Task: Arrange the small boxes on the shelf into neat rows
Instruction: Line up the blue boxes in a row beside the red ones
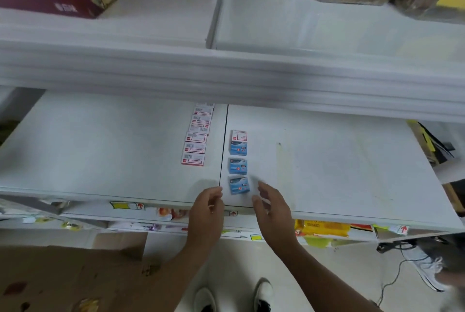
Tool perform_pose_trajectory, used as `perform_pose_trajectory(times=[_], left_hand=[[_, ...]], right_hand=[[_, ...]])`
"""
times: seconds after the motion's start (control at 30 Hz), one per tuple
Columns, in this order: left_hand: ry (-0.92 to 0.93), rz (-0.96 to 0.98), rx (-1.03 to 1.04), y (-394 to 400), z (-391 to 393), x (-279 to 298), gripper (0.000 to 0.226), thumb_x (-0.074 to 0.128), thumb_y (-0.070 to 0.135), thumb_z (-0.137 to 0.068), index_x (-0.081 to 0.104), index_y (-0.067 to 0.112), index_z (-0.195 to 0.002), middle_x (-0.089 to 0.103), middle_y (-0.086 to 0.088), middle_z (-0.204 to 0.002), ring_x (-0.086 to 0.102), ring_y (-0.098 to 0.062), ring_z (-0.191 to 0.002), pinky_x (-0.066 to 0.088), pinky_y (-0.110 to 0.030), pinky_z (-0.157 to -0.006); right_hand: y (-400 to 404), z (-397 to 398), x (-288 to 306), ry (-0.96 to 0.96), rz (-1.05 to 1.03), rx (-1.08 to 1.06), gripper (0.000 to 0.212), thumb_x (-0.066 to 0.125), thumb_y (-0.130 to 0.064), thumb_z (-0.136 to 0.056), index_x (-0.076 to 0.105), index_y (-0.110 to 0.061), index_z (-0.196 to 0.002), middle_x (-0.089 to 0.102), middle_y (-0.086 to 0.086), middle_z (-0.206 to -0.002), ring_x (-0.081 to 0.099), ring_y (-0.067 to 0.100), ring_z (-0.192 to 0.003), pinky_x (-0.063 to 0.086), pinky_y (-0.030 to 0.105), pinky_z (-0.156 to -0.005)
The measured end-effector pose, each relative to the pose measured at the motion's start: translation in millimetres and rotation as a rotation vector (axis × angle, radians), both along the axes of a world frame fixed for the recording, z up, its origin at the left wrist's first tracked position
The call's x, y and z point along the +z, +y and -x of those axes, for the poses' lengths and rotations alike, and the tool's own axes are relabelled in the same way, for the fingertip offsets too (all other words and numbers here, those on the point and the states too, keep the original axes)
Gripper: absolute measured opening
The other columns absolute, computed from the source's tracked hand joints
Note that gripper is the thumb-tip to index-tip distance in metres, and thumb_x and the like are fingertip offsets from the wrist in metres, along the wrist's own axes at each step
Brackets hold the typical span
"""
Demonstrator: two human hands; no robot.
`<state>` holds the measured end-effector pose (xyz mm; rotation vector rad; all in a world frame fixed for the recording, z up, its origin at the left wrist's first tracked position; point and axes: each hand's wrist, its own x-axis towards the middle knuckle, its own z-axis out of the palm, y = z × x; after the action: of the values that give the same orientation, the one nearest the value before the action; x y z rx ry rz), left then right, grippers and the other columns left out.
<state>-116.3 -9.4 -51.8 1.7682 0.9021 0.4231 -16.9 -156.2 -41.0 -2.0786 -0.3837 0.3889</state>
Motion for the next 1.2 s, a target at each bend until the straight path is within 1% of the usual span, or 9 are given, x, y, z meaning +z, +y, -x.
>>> perform_pose_trajectory(times=[0.13,0.27,0.33,0.4,0.63,0.83,0.93,1.03,1.2], left_hand=[[-0.057,0.377,0.136,-20,-21,14,0.032,0.046,0.032,-0.113,0.063,0.025,-0.141,0.064,0.013,-0.136,0.058,-0.004,-0.127,0.047,-0.018,-0.098],[-0.195,0.716,0.217,-29,-37,20,0.027,0.049,0.046,-0.111,0.064,0.033,-0.129,0.077,0.018,-0.113,0.07,0.002,-0.112,0.051,-0.007,-0.077],[-0.216,0.721,0.223,-31,-42,18,0.022,0.045,0.048,-0.111,0.063,0.038,-0.12,0.077,0.027,-0.101,0.07,0.012,-0.1,0.049,-0.002,-0.071],[-0.225,0.694,0.198,-31,-45,18,0.023,0.039,0.049,-0.112,0.06,0.042,-0.118,0.074,0.037,-0.1,0.066,0.02,-0.098,0.046,0.001,-0.071],[-0.188,0.636,0.124,-15,-63,16,0.031,0.03,0.054,-0.113,0.06,0.045,-0.114,0.072,0.04,-0.097,0.064,0.023,-0.096,0.044,0.003,-0.07],[-0.198,0.71,0.083,2,-80,17,0.05,0.023,0.06,-0.111,0.07,0.053,-0.097,0.071,0.042,-0.09,0.065,0.023,-0.089,0.045,0.002,-0.066],[-0.22,0.727,0.049,8,-91,15,0.062,0.02,0.06,-0.111,0.075,0.061,-0.082,0.072,0.041,-0.09,0.066,0.022,-0.089,0.045,-0.007,-0.078],[-0.223,0.724,0.037,15,-100,12,0.048,0.02,0.061,-0.111,0.066,0.049,-0.102,0.074,0.036,-0.095,0.067,0.018,-0.093,0.042,-0.02,-0.09],[-0.207,0.743,0.004,27,-117,16,0.049,0.025,0.061,-0.111,0.064,0.036,-0.125,0.071,0.007,-0.128,0.063,-0.009,-0.127,0.037,-0.042,-0.123]], right_hand=[[20,4,3,0.308,-0.188,-0.094,0.041,0.049,-0.034,-0.11,0.05,-0.028,-0.151,0.056,-0.017,-0.141,0.048,-0.03,-0.111,0.041,-0.004,-0.079],[38,12,5,0.458,-0.32,-0.131,0.039,0.044,-0.044,-0.109,0.052,-0.033,-0.146,0.062,-0.012,-0.139,0.06,-0.008,-0.118,0.053,0.014,-0.094],[44,14,7,0.5,-0.355,-0.14,0.05,0.042,-0.055,-0.106,0.051,-0.032,-0.149,0.063,-0.006,-0.141,0.061,0.007,-0.126,0.051,0.033,-0.11],[49,14,9,0.528,-0.383,-0.159,0.055,0.04,-0.059,-0.106,0.048,-0.031,-0.152,0.061,-0.004,-0.143,0.058,0.014,-0.132,0.045,0.043,-0.117],[62,-2,12,0.611,-0.436,-0.206,0.05,0.037,-0.056,-0.109,0.051,-0.03,-0.15,0.066,-0.006,-0.136,0.062,0.006,-0.125,0.043,0.036,-0.116],[78,-23,10,0.615,-0.392,-0.169,0.054,0.03,-0.057,-0.11,0.051,-0.029,-0.151,0.066,-0.002,-0.138,0.061,0.015,-0.129,0.039,0.045,-0.12],[86,-32,13,0.592,-0.362,-0.149,0.058,0.024,-0.059,-0.11,0.052,-0.029,-0.151,0.066,-0.001,-0.138,0.06,0.015,-0.129,0.038,0.046,-0.121],[92,-40,17,0.577,-0.344,-0.146,0.06,0.021,-0.06,-0.109,0.051,-0.03,-0.151,0.065,-0.002,-0.139,0.06,0.013,-0.129,0.037,0.044,-0.121],[97,-52,17,0.539,-0.328,-0.145,0.059,0.021,-0.057,-0.111,0.05,-0.028,-0.153,0.063,-0.001,-0.141,0.059,0.012,-0.129,0.038,0.038,-0.119]])
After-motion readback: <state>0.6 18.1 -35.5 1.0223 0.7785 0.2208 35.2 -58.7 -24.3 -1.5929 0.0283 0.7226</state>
